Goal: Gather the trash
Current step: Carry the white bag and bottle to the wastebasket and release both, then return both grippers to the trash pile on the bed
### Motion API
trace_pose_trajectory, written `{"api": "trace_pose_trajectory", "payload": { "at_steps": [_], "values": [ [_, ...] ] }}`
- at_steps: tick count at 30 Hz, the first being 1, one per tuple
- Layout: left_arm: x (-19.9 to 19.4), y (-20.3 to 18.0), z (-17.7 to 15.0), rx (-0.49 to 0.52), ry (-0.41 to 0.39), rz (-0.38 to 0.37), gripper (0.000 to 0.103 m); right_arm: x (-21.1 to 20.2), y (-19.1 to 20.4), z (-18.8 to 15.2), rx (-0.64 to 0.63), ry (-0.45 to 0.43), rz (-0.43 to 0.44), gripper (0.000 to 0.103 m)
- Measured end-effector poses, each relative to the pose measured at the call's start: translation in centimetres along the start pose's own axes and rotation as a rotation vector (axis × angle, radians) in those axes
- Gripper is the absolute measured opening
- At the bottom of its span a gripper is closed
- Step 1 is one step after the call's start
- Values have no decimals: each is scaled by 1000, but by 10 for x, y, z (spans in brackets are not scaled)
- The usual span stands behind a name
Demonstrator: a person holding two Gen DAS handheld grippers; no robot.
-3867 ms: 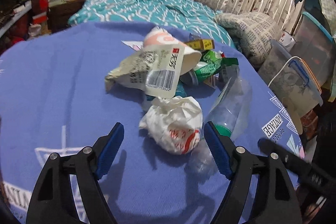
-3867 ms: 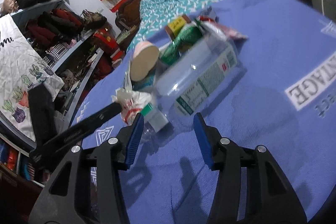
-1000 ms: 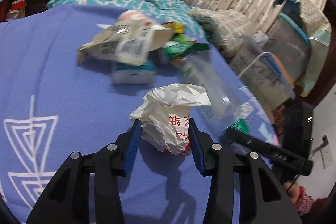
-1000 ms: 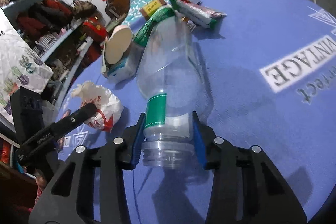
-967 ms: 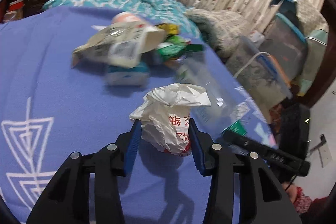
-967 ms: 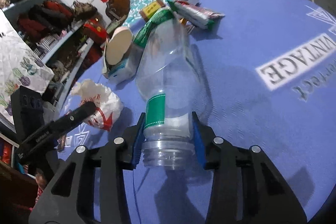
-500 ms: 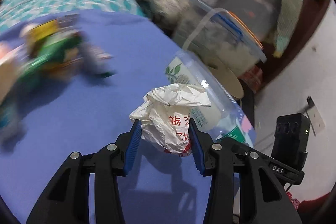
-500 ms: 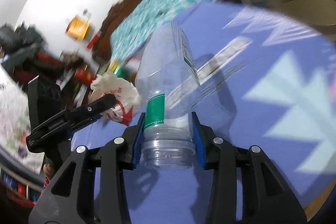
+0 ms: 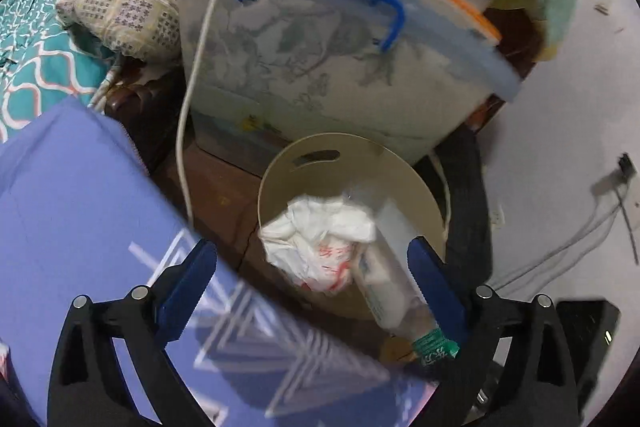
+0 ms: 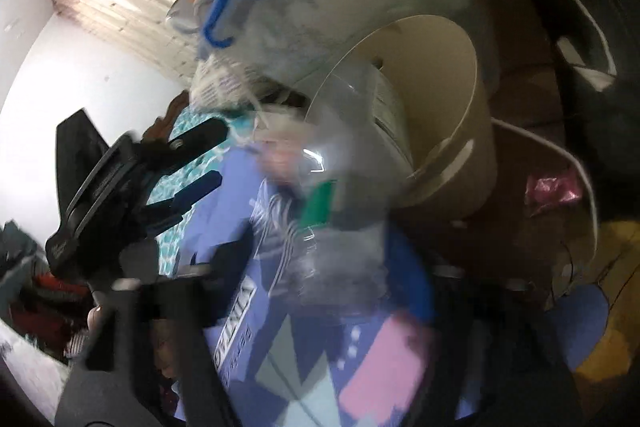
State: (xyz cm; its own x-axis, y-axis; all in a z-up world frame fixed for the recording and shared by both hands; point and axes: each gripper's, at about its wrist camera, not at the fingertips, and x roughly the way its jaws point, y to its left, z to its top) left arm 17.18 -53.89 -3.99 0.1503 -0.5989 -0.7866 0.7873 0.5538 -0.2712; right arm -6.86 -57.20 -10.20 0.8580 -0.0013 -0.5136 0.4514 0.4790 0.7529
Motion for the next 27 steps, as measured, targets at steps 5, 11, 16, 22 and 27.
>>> {"api": "trace_pose_trajectory", "payload": {
  "at_steps": [5,11,16,22,27],
  "values": [
    [-33,21,-22,-40,-52,-42,85,-20,19,-9,-127,-122,2,75],
    [-111,73,-117,-72,-129,27,85,-2,59,-41,-241,-56,62,69],
    [-171,117,-206,-123,-158,182,85,35,104,-89,-322,110,133,64],
    [-245,178,-296,-257,-210,382,85,74,175,-173,-462,326,236,63],
    [-302,225,-352,-404,-280,487,85,96,224,-237,-583,501,293,58]
  ]
}}
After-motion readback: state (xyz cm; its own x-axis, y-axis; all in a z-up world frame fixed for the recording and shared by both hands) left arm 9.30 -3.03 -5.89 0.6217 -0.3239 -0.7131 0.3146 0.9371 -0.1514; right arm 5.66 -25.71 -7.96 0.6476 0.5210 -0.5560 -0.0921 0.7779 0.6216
